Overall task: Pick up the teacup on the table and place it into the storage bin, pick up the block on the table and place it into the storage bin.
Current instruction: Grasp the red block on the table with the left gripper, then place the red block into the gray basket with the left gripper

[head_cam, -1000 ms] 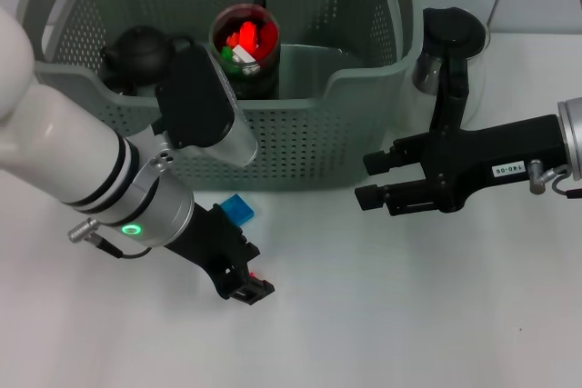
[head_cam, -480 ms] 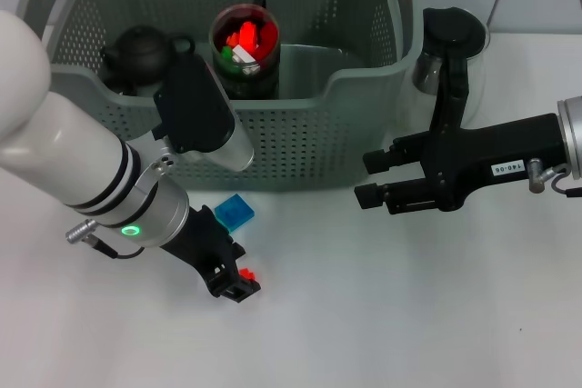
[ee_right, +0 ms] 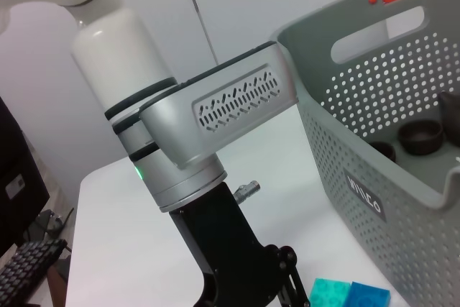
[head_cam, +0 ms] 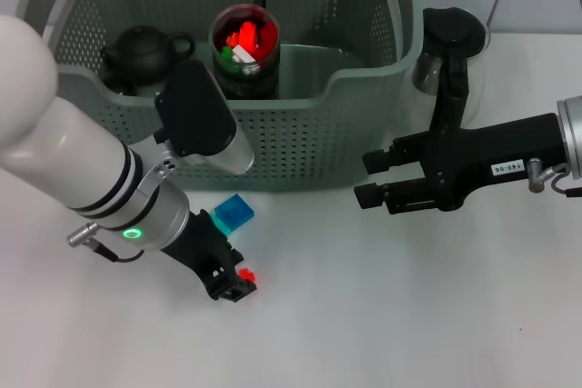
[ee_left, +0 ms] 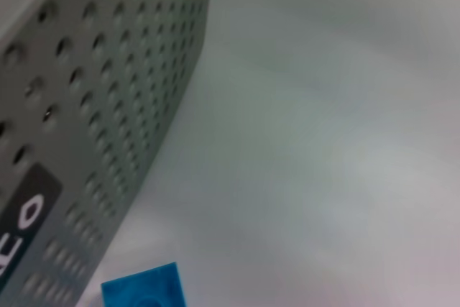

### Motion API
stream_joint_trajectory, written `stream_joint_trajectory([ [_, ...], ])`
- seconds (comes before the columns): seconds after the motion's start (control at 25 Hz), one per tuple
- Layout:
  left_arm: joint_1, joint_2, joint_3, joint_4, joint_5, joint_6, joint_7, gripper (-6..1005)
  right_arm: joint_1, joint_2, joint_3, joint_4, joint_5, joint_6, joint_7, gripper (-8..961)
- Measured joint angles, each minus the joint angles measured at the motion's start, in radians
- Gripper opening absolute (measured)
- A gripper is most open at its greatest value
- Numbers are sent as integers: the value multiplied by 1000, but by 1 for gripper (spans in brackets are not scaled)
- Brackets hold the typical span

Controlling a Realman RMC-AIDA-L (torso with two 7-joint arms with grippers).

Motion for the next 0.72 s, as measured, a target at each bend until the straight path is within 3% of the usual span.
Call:
stream_joint_trajectory([
  [0.52, -13, 1, -3, -3, 21, 4, -50, 298, -6, 0, 0, 2, 0, -3, -2, 610],
  [0.72, -8, 2, -58, 72, -28, 94, -37, 179, -8, 0, 0, 2, 0, -5, -1, 610],
])
